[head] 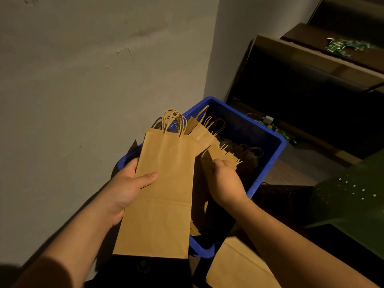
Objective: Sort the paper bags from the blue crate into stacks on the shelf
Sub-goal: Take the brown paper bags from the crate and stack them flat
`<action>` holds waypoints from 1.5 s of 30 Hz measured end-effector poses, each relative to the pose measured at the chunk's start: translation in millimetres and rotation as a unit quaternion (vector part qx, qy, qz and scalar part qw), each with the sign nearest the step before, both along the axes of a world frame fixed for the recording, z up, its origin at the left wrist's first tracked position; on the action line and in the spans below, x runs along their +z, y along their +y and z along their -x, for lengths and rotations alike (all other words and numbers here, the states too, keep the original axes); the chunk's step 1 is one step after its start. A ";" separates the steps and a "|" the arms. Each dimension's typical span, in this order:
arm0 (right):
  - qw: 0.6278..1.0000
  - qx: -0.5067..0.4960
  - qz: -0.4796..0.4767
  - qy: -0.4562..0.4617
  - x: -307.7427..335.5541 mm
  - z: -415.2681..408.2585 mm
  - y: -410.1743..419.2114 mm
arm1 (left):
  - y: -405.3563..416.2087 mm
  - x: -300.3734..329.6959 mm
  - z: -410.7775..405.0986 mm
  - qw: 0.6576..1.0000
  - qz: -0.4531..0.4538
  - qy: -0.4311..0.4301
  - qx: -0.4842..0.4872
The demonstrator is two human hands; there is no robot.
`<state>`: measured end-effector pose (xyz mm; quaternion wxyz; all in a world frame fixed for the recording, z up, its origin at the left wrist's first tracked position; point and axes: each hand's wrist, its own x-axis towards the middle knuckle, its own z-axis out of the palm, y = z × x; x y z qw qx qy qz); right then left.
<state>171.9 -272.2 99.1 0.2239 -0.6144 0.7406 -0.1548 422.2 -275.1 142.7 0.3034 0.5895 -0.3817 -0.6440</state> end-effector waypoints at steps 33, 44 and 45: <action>0.885 0.302 0.353 0.033 46.2 -28.8 89.8 | -6.2 14.3 33.1 0.998 -0.002 -0.048 0.035; 0.927 0.229 0.189 -0.228 55.7 -20.4 90.0 | 3.6 7.7 41.9 0.999 0.012 0.023 0.042; 0.932 0.127 0.200 -0.274 55.4 -19.3 85.4 | 4.2 8.2 42.8 0.999 0.011 0.018 0.040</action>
